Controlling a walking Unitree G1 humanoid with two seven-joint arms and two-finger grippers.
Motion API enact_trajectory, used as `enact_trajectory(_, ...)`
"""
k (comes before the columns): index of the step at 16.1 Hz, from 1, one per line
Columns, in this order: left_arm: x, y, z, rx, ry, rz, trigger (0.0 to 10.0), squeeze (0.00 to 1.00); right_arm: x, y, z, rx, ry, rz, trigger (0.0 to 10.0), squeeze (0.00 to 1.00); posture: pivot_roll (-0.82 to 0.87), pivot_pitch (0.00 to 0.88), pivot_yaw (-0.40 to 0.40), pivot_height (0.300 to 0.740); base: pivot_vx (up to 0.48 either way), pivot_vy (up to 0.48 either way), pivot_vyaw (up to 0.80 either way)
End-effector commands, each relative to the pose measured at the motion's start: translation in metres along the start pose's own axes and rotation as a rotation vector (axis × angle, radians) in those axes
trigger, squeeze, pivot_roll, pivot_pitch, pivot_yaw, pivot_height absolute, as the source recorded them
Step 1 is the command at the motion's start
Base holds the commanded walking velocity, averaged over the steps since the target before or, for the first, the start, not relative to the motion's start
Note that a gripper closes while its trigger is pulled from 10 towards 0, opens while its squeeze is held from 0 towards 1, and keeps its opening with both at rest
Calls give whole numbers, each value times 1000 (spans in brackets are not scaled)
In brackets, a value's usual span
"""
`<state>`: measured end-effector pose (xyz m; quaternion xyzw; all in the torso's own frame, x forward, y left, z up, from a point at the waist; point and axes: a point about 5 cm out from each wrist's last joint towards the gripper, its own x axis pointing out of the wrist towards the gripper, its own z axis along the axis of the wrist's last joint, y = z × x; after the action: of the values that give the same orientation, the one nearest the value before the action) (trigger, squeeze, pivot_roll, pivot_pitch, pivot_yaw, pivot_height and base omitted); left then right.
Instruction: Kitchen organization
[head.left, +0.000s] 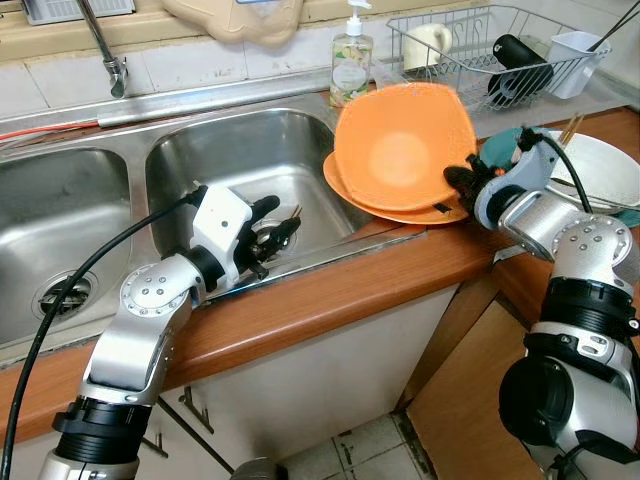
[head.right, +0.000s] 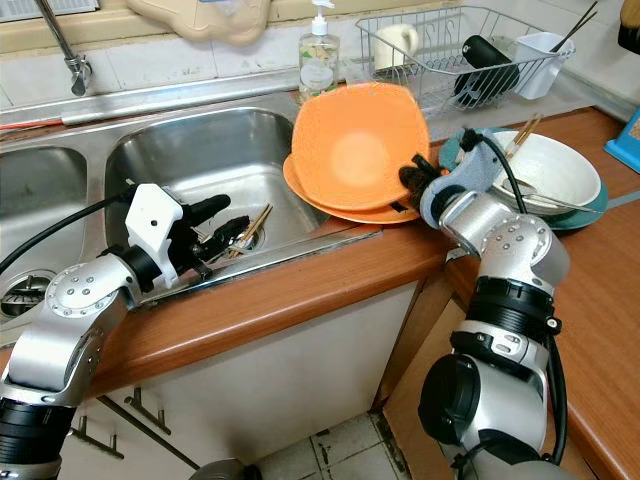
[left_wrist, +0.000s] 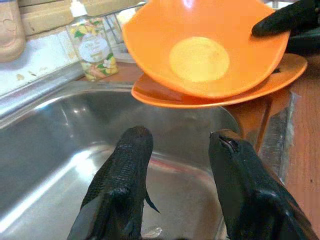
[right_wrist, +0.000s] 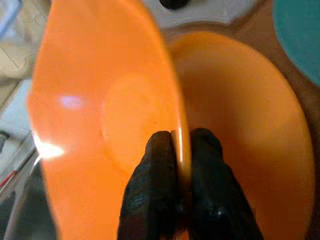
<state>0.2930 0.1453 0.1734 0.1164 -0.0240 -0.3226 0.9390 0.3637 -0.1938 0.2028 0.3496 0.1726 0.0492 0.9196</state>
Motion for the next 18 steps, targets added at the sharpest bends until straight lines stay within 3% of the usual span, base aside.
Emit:
enact_trajectory(1,1,3,4,15,1,15,10000,0,0,7,6,-61,-31,11,0,0,-14,0,14,740,0,0,0)
enact_trajectory(3,4,9,4,9,7,54,10000,0,-1,16,10,-90,-60,51,0,0,-19,0,17,740,0,0,0)
enact_trajectory(6,17,14,16,-69,-46,74,10000,0,-11,43,22,-237,-168,199,0,0,-24,0,33,740,0,0,0)
enact_trajectory(9,27,15,23,-189,-82,68,10000,0,-21,60,19,-334,-187,314,0,0,-30,0,42,740,0,0,0)
enact_trajectory(11,33,17,26,-332,-136,63,10000,0,-29,69,10,-433,-180,397,0,0,-34,0,50,740,0,0,0)
enact_trajectory(13,35,18,26,-428,-154,61,10000,0,-34,73,4,-435,-172,461,0,0,-32,0,52,740,0,0,0)
enact_trajectory(18,37,32,10,-458,-84,200,10000,0,-40,77,-1,-381,-176,507,0,0,-31,0,55,740,0,0,0)
